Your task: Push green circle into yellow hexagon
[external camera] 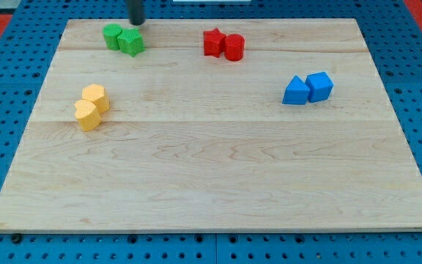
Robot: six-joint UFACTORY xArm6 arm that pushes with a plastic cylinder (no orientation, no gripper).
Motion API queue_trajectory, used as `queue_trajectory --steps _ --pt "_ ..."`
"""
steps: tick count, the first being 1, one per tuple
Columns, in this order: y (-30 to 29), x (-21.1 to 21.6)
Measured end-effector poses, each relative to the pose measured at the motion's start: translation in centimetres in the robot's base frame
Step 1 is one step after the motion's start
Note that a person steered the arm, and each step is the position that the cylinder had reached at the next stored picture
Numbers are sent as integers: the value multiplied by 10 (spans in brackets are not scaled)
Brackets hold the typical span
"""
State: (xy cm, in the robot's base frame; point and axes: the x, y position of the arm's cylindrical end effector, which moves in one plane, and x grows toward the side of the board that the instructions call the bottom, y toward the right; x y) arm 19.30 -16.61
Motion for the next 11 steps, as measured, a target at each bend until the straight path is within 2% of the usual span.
queue_trajectory --steps 1,3,4,6,7,8,9,10,11 --pt "0 22" --pt "-4 105" --pt "-1 131" --pt "6 60" --pt "-5 57" --pt "-8 68" --pt "-46 73" --pt "-59 85" --pt "-58 114"
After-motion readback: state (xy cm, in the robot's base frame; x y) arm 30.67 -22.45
